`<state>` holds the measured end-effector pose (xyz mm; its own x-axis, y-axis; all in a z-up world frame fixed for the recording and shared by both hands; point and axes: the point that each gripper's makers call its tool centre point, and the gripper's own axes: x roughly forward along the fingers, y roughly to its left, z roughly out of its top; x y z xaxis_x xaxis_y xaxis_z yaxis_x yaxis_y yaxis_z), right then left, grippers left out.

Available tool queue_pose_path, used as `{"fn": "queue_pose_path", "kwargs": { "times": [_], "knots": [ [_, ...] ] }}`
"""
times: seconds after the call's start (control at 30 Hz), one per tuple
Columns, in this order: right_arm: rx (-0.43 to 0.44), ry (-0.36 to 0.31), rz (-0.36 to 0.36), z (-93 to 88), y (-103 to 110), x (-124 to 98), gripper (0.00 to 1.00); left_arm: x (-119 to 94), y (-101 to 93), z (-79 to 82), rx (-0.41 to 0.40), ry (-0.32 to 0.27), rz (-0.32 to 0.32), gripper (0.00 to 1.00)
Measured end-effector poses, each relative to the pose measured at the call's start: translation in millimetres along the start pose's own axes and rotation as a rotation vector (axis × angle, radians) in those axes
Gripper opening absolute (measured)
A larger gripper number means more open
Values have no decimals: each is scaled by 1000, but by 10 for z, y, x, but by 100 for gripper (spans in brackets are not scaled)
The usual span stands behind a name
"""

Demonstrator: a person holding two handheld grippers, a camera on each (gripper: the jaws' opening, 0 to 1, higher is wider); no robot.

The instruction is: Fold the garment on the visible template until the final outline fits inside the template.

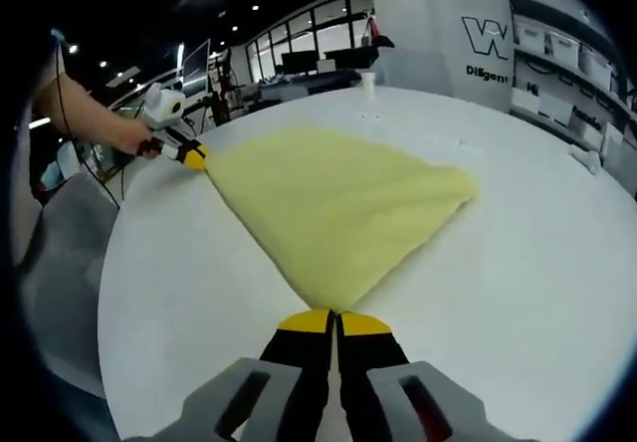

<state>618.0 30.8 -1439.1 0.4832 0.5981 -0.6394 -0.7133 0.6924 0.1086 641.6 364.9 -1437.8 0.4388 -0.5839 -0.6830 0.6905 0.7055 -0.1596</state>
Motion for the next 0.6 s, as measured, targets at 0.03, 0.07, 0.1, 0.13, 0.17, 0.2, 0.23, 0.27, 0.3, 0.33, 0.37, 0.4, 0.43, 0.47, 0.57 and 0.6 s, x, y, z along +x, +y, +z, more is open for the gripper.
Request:
{"fn": "queue_pose_path", "kwargs": {
  "times": [0.03, 0.07, 0.1, 0.13, 0.17, 0.2, 0.23, 0.27, 0.3, 0.33, 0.37, 0.4, 0.43, 0.47, 0.57, 0.6],
  "knots": [
    [-6, 3, 1, -5, 1, -15, 0, -7, 9, -3, 2, 2, 1, 2],
    [-12, 6, 2, -13, -1, -42, 0, -18, 20, -4, 4, 4, 3, 1],
    [-14, 6, 3, -20, -5, -63, 0, -41, 43, -5, 4, 5, 6, 1],
    [-14, 8, 8, -37, -7, -88, 0, -58, 63, -5, 3, 5, 11, 1],
    [-11, 10, 11, -49, -7, -100, 0, -77, 69, 0, -5, 1, 4, 1],
    [-16, 14, 12, -66, 4, -112, 0, -79, 72, -5, -3, 2, 1, 1],
    [-17, 17, 10, -78, -5, -115, 0, -79, 75, -24, 8, 14, 0, 1],
    [-13, 20, 12, -89, -3, -119, 0, -76, 74, -36, 6, 18, -3, 1],
    [-16, 24, 12, -103, 5, -121, 0, -77, 74, -42, 6, 20, -5, 1],
    [-29, 60, -7, -171, -28, -137, 0, -84, 77, -59, 13, 30, -3, 1],
    [-23, 61, -10, -213, -49, -155, 0, -102, 113, -94, 22, 49, 11, 1],
    [9, 58, -18, -248, -75, -189, 0, -132, 145, -119, 11, 48, 13, 1],
    [47, 32, 11, -228, -19, -224, 0, -161, 172, -135, -6, 46, 18, 1],
    [46, 31, 12, -230, -14, -235, 0, -194, 164, -143, -7, 40, 1, 1],
    [51, 12, 15, -163, 54, -265, 0, -199, 75, -176, 34, 56, -21, 1],
    [37, 6, 12, -145, 60, -262, 0, -191, 67, -176, 25, 55, -21, 2]
  ]
}}
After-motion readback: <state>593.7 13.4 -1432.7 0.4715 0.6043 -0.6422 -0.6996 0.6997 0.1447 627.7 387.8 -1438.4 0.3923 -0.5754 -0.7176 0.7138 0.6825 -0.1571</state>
